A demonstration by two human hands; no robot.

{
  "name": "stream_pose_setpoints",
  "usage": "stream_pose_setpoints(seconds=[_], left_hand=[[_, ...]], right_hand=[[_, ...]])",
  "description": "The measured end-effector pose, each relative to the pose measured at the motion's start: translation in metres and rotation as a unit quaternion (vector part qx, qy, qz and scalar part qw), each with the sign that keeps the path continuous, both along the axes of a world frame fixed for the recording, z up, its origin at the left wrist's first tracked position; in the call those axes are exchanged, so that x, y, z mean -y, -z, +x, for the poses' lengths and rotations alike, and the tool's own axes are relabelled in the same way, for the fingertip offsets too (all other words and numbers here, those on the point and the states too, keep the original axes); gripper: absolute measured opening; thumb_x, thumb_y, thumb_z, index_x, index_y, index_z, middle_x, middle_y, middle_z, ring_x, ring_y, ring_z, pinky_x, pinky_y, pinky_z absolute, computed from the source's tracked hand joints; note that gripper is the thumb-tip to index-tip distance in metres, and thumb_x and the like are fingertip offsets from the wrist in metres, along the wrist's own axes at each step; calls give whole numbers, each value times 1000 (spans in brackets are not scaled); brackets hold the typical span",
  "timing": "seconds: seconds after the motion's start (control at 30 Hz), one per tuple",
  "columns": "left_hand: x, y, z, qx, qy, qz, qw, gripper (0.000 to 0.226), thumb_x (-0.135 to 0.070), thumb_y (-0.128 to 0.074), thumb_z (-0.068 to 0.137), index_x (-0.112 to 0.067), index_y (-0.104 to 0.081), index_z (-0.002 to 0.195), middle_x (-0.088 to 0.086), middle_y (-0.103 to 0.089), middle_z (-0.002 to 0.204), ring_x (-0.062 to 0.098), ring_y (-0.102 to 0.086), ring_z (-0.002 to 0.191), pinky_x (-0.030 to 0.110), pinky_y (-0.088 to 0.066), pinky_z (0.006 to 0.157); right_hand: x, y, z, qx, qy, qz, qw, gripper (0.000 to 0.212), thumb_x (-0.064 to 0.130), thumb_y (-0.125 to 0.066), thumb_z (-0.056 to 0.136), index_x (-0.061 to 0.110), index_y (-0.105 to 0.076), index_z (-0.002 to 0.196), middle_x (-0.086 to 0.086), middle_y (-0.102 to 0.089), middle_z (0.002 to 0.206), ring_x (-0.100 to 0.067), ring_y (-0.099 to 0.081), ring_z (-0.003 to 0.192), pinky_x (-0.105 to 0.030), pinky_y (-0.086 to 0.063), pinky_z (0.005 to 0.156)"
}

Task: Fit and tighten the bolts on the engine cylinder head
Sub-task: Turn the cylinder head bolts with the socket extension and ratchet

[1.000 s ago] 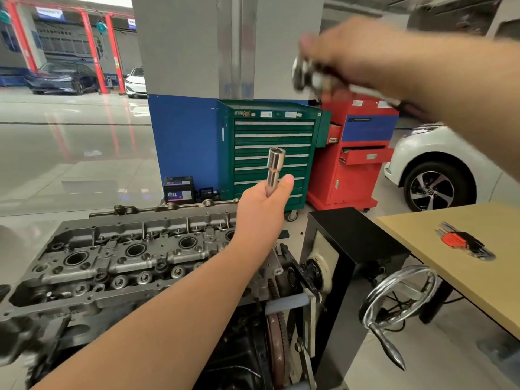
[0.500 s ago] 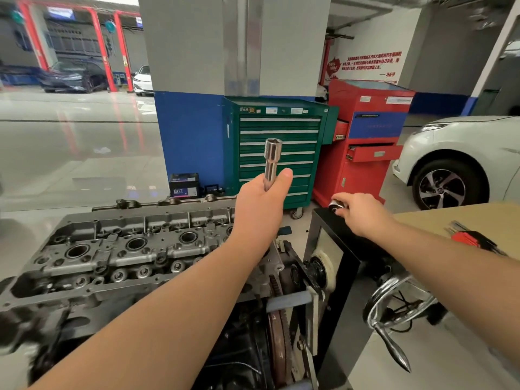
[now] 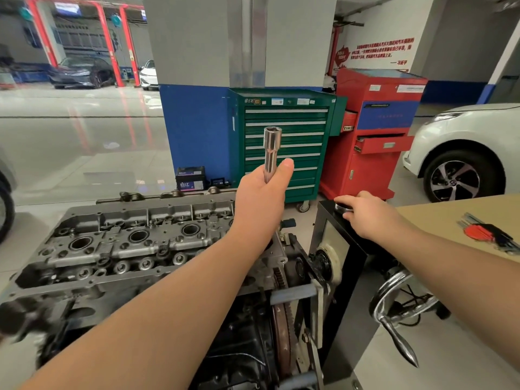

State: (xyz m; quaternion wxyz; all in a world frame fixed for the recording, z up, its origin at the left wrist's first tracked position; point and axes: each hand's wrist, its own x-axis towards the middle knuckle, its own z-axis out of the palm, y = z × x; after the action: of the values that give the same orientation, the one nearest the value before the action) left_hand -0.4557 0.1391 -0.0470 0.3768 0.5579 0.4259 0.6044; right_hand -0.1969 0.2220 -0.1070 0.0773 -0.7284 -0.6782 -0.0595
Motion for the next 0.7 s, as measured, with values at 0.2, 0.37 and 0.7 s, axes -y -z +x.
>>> stream_pose_setpoints(seconds=[0.2,0.37,0.7], left_hand=[[5,-11,-2,14,-40,-11,999,43,-54,-56,99,-18,-44,80,10,-44,73,25,-40,66,44,-42,65],[13,-61,-7,71,-15,42,996,33,-44,-58,100,-20,-48,80,6,-42,64,20,-39,54,33,-36,51],[19,-61,-74,38,120,42,991,50,-51,-60,100,-28,-43,59,-2,-31,52,20,-27,47,29,-31,45]], right_hand=[[30,-20,-30,21,-40,61,997,59,47,-56,99,49,-33,152,-1,-48,145,-31,-42,131,-48,-40,104],[67,-47,-99,-250,-211,72,942,34,29,-63,99,33,-66,132,14,-69,125,-5,-61,117,-34,-48,104],[110,-63,-191,-396,-348,59,848,14,28,-73,94,31,-75,81,27,-61,59,7,-53,57,-7,-37,58]])
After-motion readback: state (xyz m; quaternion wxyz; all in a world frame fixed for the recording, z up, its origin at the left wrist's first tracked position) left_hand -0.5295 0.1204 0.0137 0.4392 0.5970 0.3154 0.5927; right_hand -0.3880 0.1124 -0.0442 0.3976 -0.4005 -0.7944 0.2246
